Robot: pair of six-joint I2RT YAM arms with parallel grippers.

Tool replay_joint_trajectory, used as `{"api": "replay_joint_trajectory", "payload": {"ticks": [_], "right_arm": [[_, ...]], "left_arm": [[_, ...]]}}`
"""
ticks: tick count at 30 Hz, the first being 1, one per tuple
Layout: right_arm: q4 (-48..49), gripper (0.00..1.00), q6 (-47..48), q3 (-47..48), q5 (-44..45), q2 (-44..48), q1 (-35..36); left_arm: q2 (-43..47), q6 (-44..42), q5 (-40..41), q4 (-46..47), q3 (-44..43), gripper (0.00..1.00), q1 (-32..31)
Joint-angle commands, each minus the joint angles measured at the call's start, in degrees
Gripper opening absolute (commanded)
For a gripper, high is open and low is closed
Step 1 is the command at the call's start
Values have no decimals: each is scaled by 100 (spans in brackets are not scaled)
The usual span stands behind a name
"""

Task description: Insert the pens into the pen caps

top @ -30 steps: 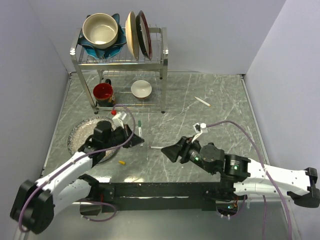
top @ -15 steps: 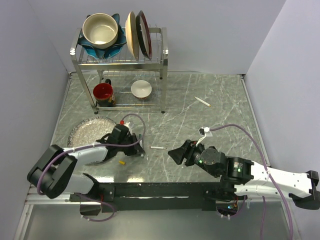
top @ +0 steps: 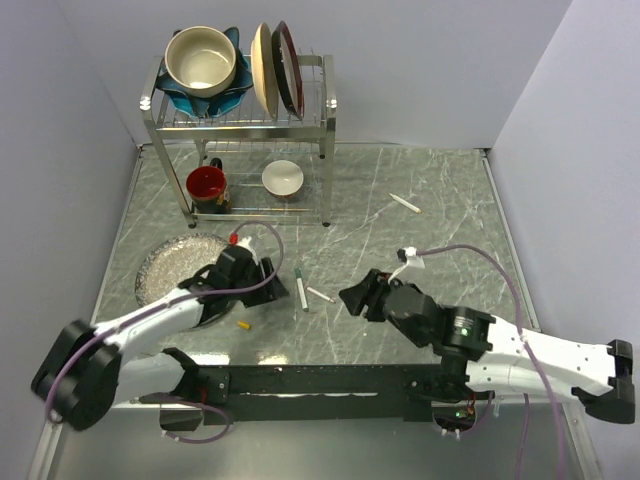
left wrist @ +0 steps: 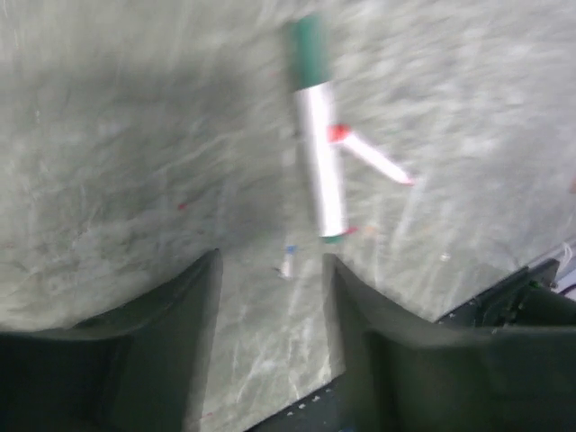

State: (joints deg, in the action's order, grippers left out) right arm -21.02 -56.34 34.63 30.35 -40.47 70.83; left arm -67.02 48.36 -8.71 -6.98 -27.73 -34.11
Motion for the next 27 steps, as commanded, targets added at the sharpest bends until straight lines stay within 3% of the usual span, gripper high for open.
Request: {"api": "replay_joint_trajectory", "payload": {"ticks": [1,4,8,9,12,17,27], "right_arm": [[-271,63,-894,509,86,-733,-604],[-569,62,-1809,816,-204,-1392,-1000],[-1332,59,-2722,1510,-337,-2455,-1150],[-1944,58,-3456,1851,-389,-2901,-1237],[-2582,58,-4348,2345,-1011,-3632,-1440],[-1688,61,-4991,2110,-2005,-4047,-1660],[-1089,58,-5827,2486,-2928,-5400,-1897]], "left_arm": [[927,-379,378,-364,-514,86,-8],[1410,-722,519,-689,-751,98,-8],[2131,-960,774,-1112,-919,99,-17],[2254,-942,748,-1104,-867,99,-8],[2667,-899,853,-1251,-796,99,-8],[3133,-863,1047,-1587,-884,100,-35],[3705,-881,1073,-1385,-690,99,-166]]}}
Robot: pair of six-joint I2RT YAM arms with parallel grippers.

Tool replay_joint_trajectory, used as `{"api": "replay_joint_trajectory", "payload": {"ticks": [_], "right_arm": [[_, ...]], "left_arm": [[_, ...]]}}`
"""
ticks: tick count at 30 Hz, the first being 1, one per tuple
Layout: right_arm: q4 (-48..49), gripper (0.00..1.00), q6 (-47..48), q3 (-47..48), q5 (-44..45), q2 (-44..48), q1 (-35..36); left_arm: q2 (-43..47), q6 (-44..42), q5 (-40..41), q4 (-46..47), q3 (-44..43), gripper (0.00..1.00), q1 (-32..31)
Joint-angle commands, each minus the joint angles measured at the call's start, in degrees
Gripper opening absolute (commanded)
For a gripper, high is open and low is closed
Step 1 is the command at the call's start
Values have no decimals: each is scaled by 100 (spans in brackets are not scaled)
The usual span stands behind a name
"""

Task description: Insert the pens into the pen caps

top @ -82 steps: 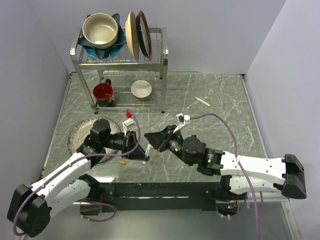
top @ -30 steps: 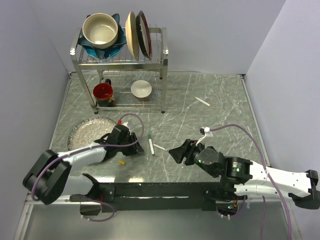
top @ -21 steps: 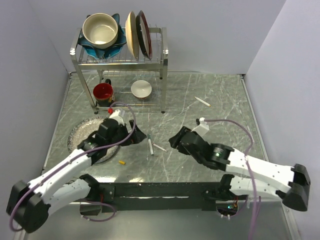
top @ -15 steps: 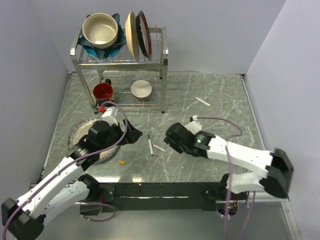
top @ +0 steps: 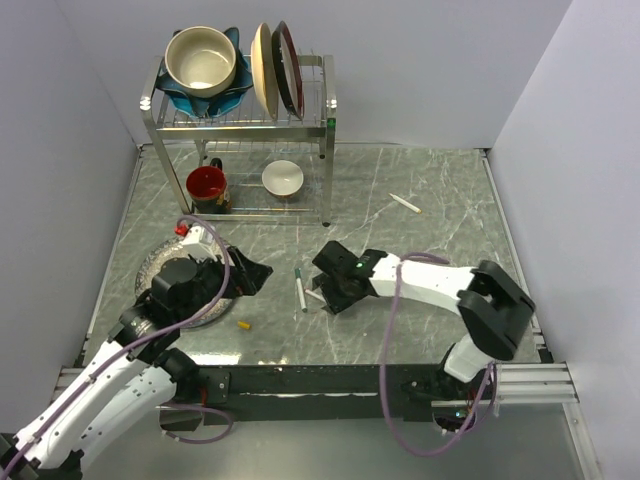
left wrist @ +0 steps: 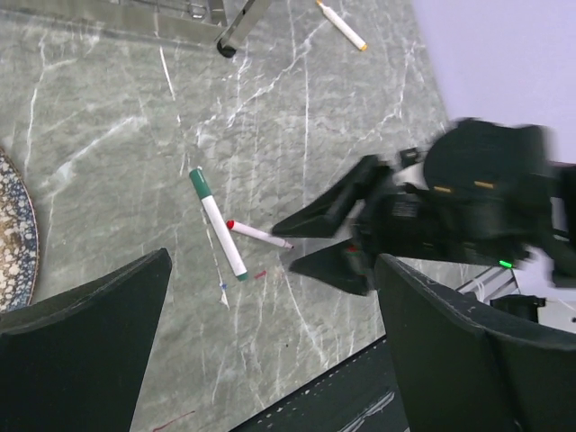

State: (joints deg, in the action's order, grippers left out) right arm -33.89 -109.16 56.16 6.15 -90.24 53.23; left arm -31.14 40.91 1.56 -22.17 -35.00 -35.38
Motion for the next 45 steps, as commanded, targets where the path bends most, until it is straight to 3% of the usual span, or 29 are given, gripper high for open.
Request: {"api": "replay_joint_trajectory", "payload": {"ticks": [1,13,20,34,40,42,45], "right_arm": [[190,57,-562,378,-562,-503,-164],[-82,54,-887,580,-299,-723,-454],[-22,52,-914,414,-598,-864,-551],[-997,50,-914,1081,-659,-1541,-612],[-1304,43,-791,924,-300,-1515,-726],[-1174,35,-677,748,-185,-1366,-735],[-892,33,-581,327,-123,-1225,-753]], "left_arm": [[134,-144,37,134,37,99,-57],[310,-127,248,91,46,99,-365],[336,-127,388,38,29,99,-497],[468,-92,529,3,29,99,-514],[512,-118,512,20,37,100,-514],[521,-135,512,20,37,99,-514],[530,-179,468,55,37,99,-514]]}}
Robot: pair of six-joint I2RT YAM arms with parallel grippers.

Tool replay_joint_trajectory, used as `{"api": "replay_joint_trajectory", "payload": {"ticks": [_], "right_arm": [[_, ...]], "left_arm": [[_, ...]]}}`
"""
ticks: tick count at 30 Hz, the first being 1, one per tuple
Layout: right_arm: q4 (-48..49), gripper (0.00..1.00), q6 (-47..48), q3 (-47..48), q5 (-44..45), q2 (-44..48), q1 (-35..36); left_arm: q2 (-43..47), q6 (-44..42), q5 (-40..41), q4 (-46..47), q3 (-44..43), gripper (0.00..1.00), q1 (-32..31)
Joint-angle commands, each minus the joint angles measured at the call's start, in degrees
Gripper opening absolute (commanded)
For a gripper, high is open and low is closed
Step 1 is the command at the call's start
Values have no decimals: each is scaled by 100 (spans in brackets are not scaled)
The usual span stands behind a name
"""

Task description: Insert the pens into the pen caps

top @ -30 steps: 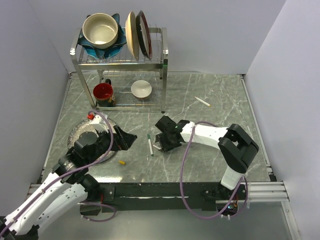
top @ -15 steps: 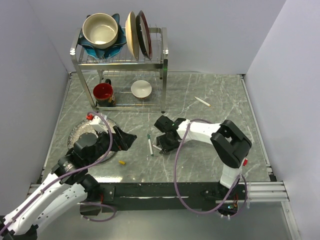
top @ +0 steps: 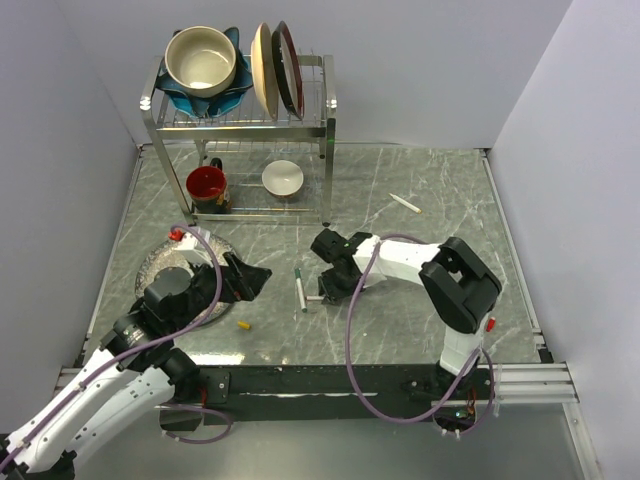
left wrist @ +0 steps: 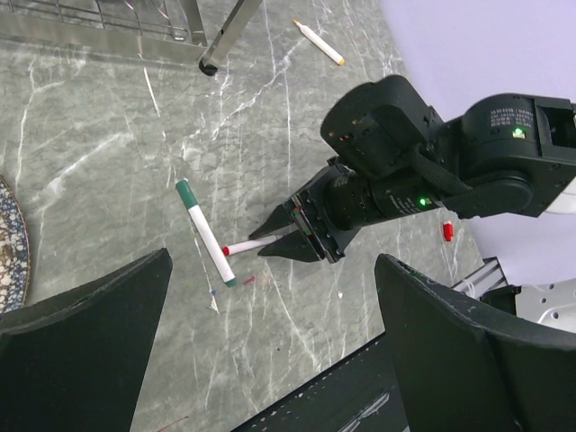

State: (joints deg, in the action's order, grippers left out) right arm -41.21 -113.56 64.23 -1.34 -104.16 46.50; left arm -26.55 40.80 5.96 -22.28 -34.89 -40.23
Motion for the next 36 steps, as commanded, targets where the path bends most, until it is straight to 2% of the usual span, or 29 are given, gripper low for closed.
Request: {"api": "replay_joint_trajectory", "payload": {"ticks": [1,4,6,7,14,18,23,26,31,36], "right_arm": [[-150,32,-62,-490,661,168,-71],[-308,26,202,-464,916,141,-80],[-317,16,403,-560,1127,237,-88],[-291,0,465,-613,1206,299,-80],[-318,0,1344,-736,1971,888,-80],[437,0,2766,-920,2086,1685,-88],[1878,0,4128,-1350,1613,2680,-80],[2669,0,4656,-1851,1200,3295,-80],[3890,0,5203,-2669,478,4245,-71],[4533,0,5405,-3143,161,4983,-45]], "left_arm": [[71,-186,2,75,27,99,-29],[53,-239,-112,84,9,98,-29],[-8,-212,-138,57,-35,97,-38],[-52,-212,-182,49,-52,97,-38],[-799,-265,-850,57,-237,89,-38],[-1037,-169,-1289,469,-18,88,-38],[-1458,51,-2149,1471,325,86,-38],[-1844,191,-2178,1727,264,84,-38],[-2599,288,-2687,2524,150,80,-38],[-3084,359,-3205,3168,79,77,-38]]}}
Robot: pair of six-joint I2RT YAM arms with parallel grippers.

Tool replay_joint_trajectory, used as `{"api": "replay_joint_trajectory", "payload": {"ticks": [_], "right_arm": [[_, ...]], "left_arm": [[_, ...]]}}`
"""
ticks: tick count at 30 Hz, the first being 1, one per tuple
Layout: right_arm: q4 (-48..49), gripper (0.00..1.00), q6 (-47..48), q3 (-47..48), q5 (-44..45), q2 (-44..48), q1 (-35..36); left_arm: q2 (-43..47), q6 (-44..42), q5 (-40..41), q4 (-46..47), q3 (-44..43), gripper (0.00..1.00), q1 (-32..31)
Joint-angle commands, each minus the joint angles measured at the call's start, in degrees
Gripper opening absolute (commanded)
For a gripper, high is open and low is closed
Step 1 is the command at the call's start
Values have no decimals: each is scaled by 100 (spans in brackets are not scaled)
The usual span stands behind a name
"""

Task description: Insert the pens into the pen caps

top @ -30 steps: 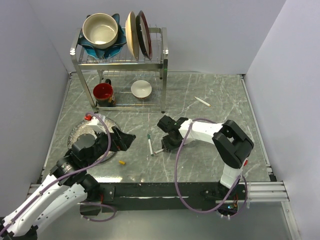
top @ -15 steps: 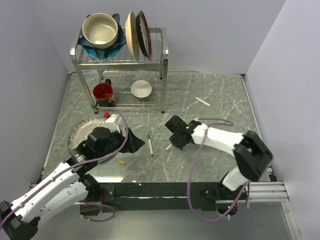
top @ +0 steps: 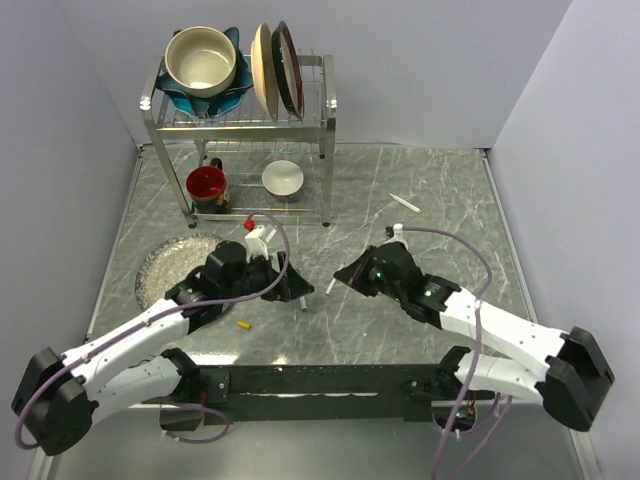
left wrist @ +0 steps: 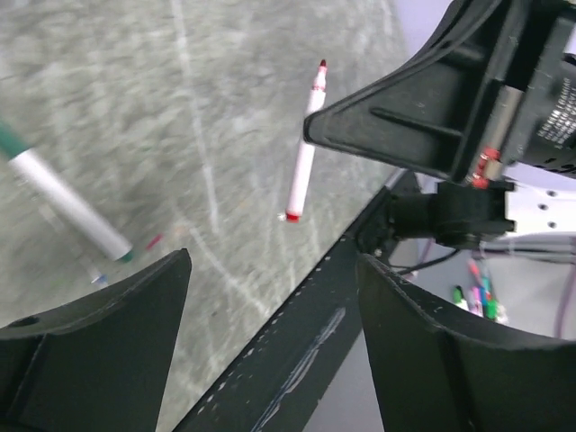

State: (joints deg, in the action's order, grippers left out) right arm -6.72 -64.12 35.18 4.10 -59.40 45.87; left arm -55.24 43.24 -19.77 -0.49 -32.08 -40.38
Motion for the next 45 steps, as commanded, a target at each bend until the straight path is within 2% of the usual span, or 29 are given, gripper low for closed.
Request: {"api": "replay_joint_trajectory", "payload": {"ticks": [1,7,10,17,20,23,24,25,26,29,30,31,32,35,36,38,39,41,45], "right_arm": [[1355,0,496,-318,-557,595,27],[1788,0,602,-538,-892,903,71],[2025,0,620,-573,-1147,903,98],[2052,0,664,-504,-1025,1000,300],[2087,0,760,-433,-1069,887,449],[2079,0,901,-319,-1000,746,651],[2052,2,936,-301,-946,737,704],[2035,6,971,-266,-911,728,757],[1991,22,980,-240,-876,728,774],[1439,47,980,-82,-228,842,757],[984,51,971,-47,480,964,722],[806,54,971,-3,730,1026,661],[717,60,997,33,950,1087,573],[-458,67,910,366,2100,1255,134],[-1175,68,614,471,2374,1264,-171],[-1804,69,235,613,3060,1308,-621],[-2276,70,-106,604,3166,1325,-1162],[-2587,70,-241,473,3097,1387,-1762],[-3202,72,82,235,2957,1212,-3370]], "left_arm": [[-345,131,-842,1103,-203,77,-22],[-671,438,-1590,2035,-133,69,-22],[-786,396,-1556,2036,-220,66,-22],[-988,518,-1889,2369,-177,52,-22],[-997,554,-1925,2466,-167,44,-22],[-988,501,-2004,2440,-211,25,-22],[-962,466,-2039,2431,-220,9,-22],[-945,440,-2014,2327,-238,2,-22],[-918,396,-1961,2212,-264,1,-22],[-787,141,-1689,1687,-343,1,-14],[-690,19,-1636,1588,-343,1,-22],[-646,-35,-1470,1474,-343,1,-22],[-602,-88,-1381,1212,-361,1,-22],[-409,-394,-1038,440,-536,1,-14],[-365,-465,-942,245,-667,1,-22],[-172,-615,-678,-255,-773,1,-22],[-93,-642,-608,-345,-844,1,-22],[170,-694,-397,-513,-888,1,-22],[584,-808,-98,-934,-914,1,-22]]}}
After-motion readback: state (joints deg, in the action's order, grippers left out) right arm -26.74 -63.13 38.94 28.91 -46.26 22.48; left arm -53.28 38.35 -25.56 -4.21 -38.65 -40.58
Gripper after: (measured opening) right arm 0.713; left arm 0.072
